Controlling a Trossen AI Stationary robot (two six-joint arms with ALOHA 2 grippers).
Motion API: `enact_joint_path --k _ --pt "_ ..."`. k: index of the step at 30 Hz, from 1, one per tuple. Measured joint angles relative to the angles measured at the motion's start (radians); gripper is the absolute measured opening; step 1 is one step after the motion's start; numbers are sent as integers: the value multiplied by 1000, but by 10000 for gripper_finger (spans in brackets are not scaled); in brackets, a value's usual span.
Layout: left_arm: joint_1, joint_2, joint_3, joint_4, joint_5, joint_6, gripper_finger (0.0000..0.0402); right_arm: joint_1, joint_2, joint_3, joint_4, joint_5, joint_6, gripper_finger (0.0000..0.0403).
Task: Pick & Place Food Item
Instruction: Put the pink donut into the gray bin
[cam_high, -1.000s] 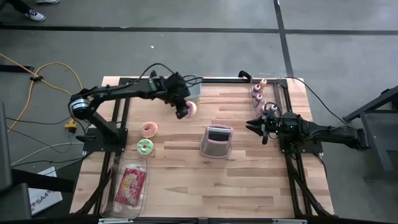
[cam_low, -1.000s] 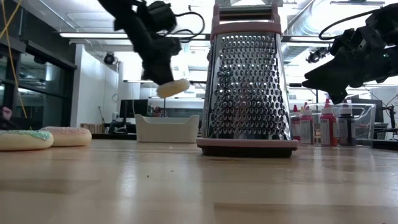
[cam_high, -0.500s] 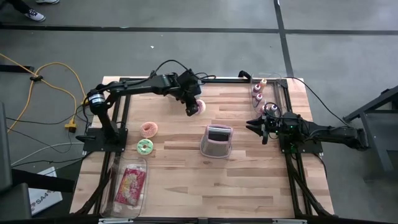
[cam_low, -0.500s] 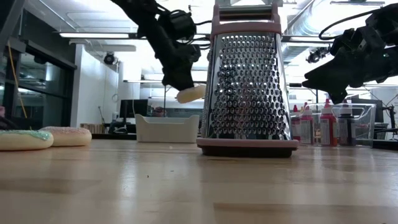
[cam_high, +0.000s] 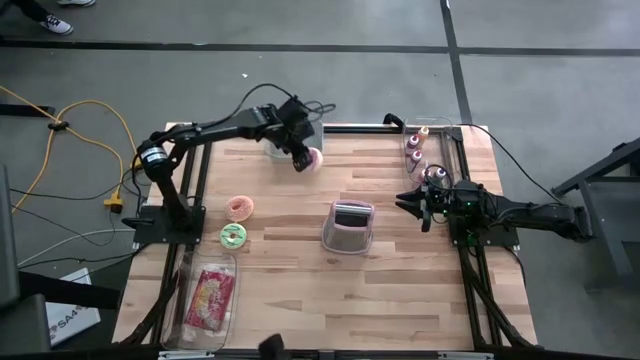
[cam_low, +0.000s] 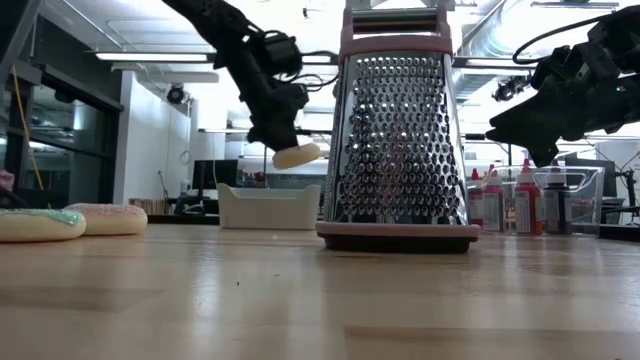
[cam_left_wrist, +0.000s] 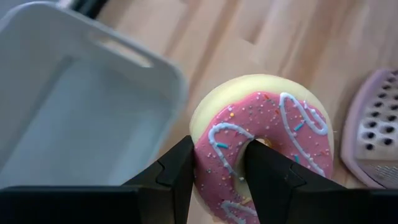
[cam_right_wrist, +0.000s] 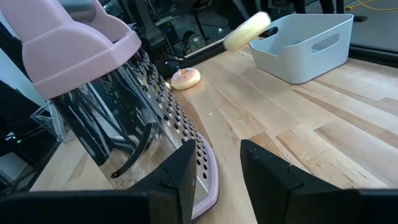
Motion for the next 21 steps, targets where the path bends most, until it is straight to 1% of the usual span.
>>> enact_joint_path --k 13,17,21 --pt "232 -1 0 7 8 0 124 0 0 0 0 0 0 114" --pt "271 3 0 8 -2 22 124 0 0 0 0 0 0 114" --pt "271 21 -1 9 -3 42 124 0 0 0 0 0 0 114"
